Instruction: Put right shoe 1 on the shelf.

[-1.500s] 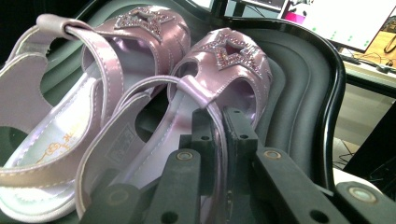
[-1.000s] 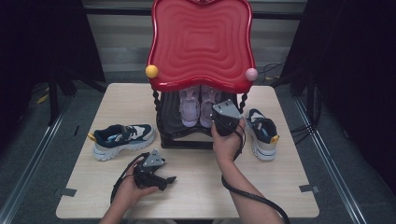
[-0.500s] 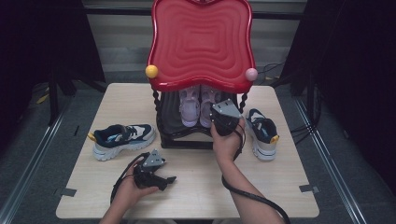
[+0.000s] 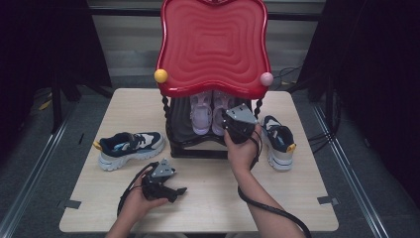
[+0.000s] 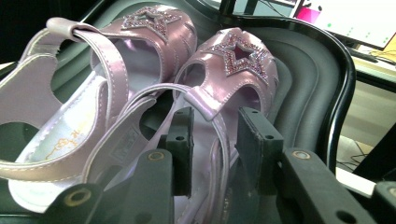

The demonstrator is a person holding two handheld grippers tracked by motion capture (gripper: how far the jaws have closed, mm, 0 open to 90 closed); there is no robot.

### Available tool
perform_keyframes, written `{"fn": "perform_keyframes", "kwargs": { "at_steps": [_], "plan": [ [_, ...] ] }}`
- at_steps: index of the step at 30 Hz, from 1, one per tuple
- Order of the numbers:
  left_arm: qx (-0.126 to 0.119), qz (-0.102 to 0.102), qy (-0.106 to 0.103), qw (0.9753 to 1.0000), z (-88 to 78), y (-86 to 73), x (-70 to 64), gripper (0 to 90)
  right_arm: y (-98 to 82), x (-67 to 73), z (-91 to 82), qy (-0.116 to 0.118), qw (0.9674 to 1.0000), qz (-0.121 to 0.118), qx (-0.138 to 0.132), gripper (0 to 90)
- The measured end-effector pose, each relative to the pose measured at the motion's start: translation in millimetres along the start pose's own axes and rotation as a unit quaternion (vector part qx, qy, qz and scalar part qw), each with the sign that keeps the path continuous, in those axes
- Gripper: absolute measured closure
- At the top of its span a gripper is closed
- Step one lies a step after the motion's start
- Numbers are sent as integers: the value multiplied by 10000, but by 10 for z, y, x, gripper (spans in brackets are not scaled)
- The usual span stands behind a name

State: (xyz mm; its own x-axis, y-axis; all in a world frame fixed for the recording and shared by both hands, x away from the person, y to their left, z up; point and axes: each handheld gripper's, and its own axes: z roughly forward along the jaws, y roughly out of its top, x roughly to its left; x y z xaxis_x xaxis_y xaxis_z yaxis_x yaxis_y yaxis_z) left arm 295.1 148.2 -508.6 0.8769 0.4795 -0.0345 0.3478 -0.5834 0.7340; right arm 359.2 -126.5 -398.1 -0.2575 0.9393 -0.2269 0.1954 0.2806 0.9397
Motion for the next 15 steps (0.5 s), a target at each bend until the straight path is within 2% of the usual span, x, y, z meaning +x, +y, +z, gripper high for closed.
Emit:
{"fn": "perform_keyframes", "kwargs": {
  "at_steps": [15],
  "plan": [
    [5, 7, 2, 10000, -1, 0, 1, 181, 48, -48, -94, 258, 9996, 83, -46, 610]
  ]
}}
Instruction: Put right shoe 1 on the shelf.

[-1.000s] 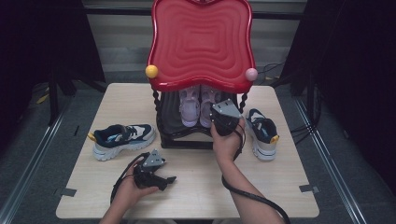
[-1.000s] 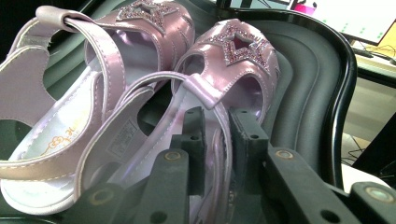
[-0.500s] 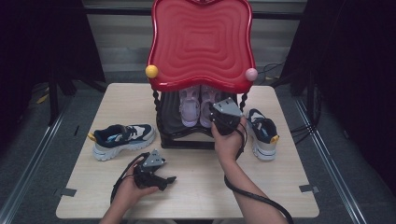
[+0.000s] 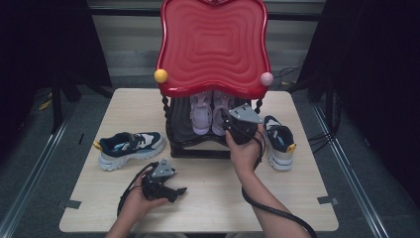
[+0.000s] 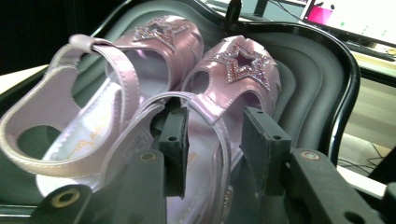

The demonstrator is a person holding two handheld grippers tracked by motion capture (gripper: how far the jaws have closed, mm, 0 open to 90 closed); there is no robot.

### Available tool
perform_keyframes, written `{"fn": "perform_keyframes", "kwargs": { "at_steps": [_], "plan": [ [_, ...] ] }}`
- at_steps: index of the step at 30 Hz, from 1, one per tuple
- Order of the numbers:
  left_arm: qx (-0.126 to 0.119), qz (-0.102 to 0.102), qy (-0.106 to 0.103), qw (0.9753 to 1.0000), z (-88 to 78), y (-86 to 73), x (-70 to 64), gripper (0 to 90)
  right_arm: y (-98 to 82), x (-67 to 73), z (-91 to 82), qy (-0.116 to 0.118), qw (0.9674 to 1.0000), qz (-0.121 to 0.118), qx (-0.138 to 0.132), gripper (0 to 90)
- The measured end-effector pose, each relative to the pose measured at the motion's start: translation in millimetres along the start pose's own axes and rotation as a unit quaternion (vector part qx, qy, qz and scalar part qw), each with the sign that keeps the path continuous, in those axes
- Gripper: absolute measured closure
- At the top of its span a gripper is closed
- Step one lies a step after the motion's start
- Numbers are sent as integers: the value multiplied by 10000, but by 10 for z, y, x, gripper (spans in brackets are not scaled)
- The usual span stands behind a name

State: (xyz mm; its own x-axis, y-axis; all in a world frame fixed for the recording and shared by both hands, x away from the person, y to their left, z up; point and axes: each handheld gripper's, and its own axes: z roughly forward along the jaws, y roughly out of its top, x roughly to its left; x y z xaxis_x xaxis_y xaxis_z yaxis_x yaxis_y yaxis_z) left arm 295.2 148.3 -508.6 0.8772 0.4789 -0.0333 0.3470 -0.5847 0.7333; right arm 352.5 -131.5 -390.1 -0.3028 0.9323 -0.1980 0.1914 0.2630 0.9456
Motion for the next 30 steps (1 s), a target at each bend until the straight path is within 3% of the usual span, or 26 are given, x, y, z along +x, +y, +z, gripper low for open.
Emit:
{"fn": "perform_keyframes", "kwargs": {
  "at_steps": [10, 21, 30],
  "plan": [
    [-2, -2, -4, 10000, 0, 0, 0, 180, 30, 57, -63, 186, 9998, -67, -32, 563],
    [-1, 0, -4, 10000, 0, 0, 1, 180, 36, 44, -169, 415, 9991, 40, -66, 519],
    [-1, -1, -5, 10000, 0, 0, 1, 180, 14, 72, -285, 848, 9964, 83, 3, 460]
  ]
}}
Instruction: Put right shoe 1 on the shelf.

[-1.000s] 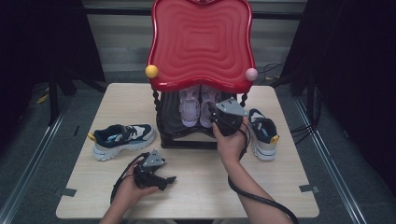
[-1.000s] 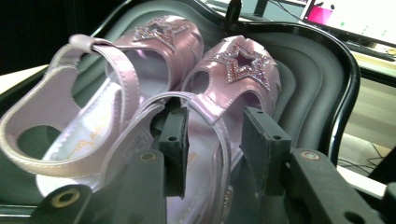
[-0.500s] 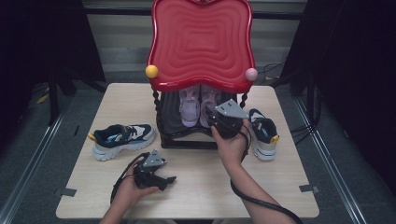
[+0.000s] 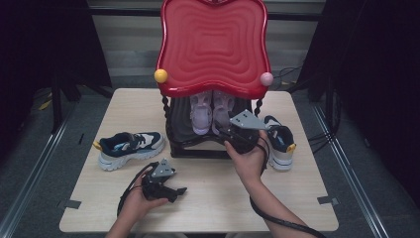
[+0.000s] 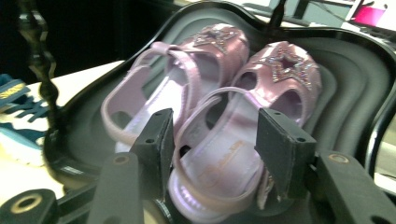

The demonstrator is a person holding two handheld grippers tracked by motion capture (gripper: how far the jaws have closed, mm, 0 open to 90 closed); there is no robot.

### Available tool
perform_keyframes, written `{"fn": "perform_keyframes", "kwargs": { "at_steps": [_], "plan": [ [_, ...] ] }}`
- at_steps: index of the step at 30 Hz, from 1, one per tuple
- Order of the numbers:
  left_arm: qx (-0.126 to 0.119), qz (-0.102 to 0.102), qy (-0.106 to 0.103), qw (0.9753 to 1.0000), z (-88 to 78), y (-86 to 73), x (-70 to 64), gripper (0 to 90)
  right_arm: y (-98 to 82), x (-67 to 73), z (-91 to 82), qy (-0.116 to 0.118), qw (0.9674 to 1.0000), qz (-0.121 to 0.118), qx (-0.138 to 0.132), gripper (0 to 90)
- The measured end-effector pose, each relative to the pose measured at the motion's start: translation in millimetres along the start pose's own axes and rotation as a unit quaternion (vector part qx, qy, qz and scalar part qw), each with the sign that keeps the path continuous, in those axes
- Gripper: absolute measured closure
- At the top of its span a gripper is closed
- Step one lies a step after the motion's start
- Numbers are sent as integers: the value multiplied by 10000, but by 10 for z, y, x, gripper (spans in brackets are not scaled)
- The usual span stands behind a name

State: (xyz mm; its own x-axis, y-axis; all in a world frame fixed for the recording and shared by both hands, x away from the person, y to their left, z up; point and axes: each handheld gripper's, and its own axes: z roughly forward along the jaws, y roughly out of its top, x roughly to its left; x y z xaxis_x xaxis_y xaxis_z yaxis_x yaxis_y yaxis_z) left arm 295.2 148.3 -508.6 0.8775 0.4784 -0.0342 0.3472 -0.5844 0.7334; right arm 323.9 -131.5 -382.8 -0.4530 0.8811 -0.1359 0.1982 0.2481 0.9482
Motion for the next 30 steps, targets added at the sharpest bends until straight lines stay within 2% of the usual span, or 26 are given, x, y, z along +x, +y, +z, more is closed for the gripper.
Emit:
{"fn": "perform_keyframes", "kwargs": {
  "at_steps": [3, 13, 15, 17, 24, 27, 28, 30],
  "plan": [
    [0, 0, 2, 10000, 0, 0, 0, 180, 3, 8, -24, 72, 10000, -34, -20, 449],
    [-1, -1, 1, 10000, 0, 0, 0, 180, -2, 75, -144, 617, 9980, -19, 109, 377],
    [29, 38, 1, 10000, -3, 1, 4, 180, -3, 76, -150, 660, 9978, -22, 112, 374],
    [1, 0, 3, 10000, 0, 0, -1, 180, -13, 75, -167, 851, 9962, 1, 179, 343],
    [-1, -2, 4, 10000, 0, 0, -1, 180, -59, 83, -195, 1079, 9937, 16, 303, 314],
    [0, -1, 5, 10000, 0, 0, -1, 180, -91, 85, -213, 1242, 9916, 41, 364, 282],
    [41, 55, 1, 10000, -5, 1, 6, 180, -95, 88, -218, 1270, 9912, 26, 370, 278],
    [-1, -2, 4, 10000, 0, 0, -1, 180, -101, 92, -226, 1280, 9911, -3, 375, 273]
  ]
}}
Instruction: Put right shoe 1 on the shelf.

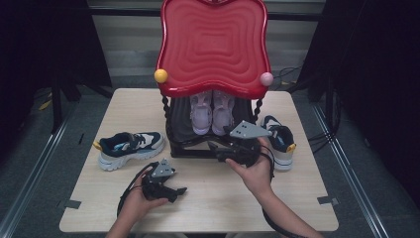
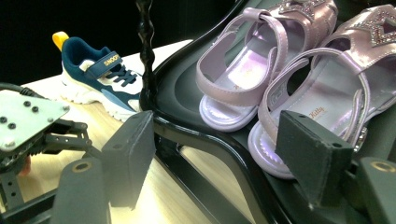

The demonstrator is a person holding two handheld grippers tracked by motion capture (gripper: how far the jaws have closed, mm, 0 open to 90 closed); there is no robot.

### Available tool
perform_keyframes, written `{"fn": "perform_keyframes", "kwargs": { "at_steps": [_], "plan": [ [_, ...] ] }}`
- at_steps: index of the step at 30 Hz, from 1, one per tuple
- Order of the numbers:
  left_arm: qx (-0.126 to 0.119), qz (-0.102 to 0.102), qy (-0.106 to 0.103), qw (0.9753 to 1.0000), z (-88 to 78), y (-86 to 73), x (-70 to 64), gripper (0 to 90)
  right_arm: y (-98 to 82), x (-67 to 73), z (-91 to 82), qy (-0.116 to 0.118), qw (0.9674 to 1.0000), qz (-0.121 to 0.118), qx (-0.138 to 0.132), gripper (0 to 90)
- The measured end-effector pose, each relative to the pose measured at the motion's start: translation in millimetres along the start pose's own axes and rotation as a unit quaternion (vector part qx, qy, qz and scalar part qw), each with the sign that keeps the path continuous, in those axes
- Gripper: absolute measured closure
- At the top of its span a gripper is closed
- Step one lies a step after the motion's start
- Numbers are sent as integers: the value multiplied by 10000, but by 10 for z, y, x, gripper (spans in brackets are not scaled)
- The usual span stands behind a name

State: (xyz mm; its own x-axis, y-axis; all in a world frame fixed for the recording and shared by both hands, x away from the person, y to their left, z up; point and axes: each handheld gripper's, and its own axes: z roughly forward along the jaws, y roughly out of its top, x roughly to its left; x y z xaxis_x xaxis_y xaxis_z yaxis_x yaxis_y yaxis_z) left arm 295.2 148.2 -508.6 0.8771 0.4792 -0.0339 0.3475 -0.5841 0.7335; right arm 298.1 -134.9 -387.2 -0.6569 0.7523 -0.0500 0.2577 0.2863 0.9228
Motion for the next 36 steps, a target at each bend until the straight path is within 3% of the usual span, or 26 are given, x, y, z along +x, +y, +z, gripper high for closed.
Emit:
{"fn": "perform_keyframes", "kwargs": {
  "at_steps": [12, 23, 36],
  "plan": [
    [1, 10, 3, 10000, 0, 0, 1, 180, -173, -42, -85, 316, 9993, -65, 171, 215],
    [27, 46, 0, 10000, -3, 1, 6, 180, -309, -81, -147, 454, 9985, -73, 303, 205],
    [-2, 6, 3, 10000, 0, 0, 1, 180, -554, -104, -172, 715, 9959, -74, 554, 172]
  ]
}}
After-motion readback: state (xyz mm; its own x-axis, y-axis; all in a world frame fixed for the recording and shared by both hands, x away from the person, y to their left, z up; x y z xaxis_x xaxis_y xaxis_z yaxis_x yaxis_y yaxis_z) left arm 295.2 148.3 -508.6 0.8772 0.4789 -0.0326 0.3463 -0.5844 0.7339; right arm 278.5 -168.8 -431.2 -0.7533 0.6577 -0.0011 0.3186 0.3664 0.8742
